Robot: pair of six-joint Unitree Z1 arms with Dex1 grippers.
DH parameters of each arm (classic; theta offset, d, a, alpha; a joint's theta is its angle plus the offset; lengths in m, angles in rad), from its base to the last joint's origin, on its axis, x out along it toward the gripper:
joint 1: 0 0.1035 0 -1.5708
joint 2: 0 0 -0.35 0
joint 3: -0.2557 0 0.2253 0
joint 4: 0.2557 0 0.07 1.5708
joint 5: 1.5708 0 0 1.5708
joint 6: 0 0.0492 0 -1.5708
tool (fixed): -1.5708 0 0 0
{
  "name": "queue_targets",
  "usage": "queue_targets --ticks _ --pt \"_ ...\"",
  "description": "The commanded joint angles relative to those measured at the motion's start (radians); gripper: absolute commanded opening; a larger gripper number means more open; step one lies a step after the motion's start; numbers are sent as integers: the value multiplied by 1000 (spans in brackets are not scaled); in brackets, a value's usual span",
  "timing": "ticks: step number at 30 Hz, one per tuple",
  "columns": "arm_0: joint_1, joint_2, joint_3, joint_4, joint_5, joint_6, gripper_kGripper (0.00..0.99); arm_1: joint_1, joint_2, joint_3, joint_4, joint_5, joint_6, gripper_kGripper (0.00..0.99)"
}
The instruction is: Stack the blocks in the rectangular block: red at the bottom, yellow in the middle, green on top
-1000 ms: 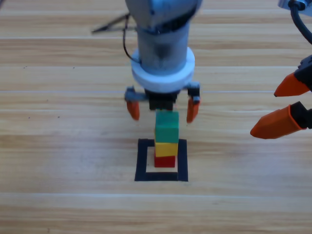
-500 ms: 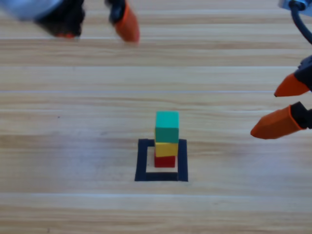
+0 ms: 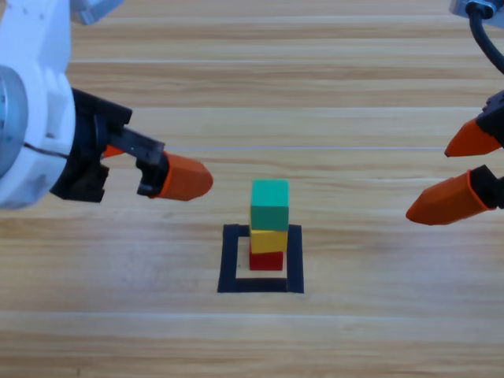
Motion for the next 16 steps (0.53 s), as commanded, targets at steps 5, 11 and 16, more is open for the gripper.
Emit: queue_targets --ticks 5,11,16 --pt "-20 -19 23 -23 5 11 990 17 62 4 17 -38 -6 979" --pt "-20 -15 28 -37 5 9 990 17 68 3 17 -34 -8 980" --pt "-20 -21 30 -37 4 9 990 17 73 1 17 -36 -8 980"
